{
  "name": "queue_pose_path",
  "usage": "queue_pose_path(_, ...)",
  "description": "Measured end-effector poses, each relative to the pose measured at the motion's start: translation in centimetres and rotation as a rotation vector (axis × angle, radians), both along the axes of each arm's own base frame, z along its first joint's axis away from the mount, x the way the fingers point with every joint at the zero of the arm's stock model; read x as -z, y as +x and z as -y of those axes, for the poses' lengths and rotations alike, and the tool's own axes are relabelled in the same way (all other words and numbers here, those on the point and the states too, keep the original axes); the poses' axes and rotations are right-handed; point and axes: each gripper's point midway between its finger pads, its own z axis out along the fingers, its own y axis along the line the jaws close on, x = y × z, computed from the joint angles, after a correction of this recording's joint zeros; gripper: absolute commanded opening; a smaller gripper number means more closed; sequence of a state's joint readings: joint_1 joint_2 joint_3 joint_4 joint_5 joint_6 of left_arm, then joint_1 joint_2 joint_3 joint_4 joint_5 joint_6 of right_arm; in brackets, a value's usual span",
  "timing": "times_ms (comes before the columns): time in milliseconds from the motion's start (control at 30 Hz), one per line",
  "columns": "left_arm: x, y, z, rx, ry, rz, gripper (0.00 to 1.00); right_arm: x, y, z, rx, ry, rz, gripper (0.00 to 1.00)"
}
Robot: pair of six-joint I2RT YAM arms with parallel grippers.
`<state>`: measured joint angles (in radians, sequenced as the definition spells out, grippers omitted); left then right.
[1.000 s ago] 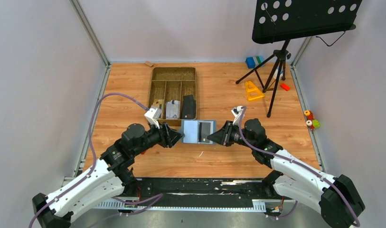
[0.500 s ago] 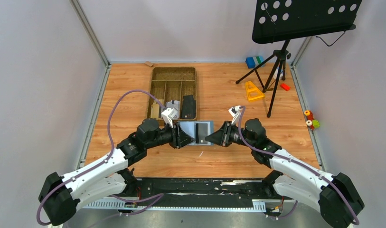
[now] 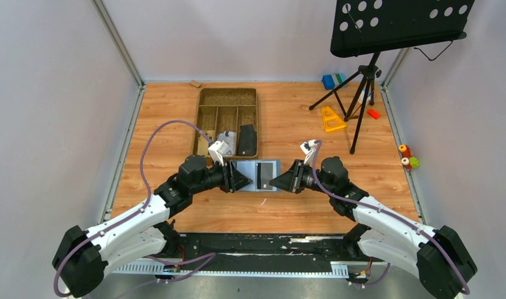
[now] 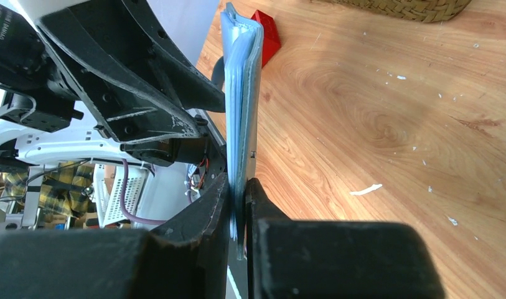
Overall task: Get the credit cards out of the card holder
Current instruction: Remove the credit card from the card holder.
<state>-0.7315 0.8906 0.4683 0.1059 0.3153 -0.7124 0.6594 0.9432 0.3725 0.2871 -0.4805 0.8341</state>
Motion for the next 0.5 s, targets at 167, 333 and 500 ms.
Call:
queue_pose_path(167, 0.7, -0.3, -0.1, 0.008, -0.008, -0.013, 0.46, 0.1, 0.1, -0.1, 0.003, 0.004, -0.009, 0.0)
queue_pose_path(333, 0.3, -0.7, 0.3, 0.034, -0.054, -0.007, 0.46, 0.0, 0.3, -0.2, 0.008, 0.014, -0.017, 0.0)
queue_pose_path(500, -0.5, -1.0, 0.9, 0.064, -0.103, 0.0, 0.47, 0.0, 0.2, -0.2, 0.003, 0.029, -0.023, 0.0)
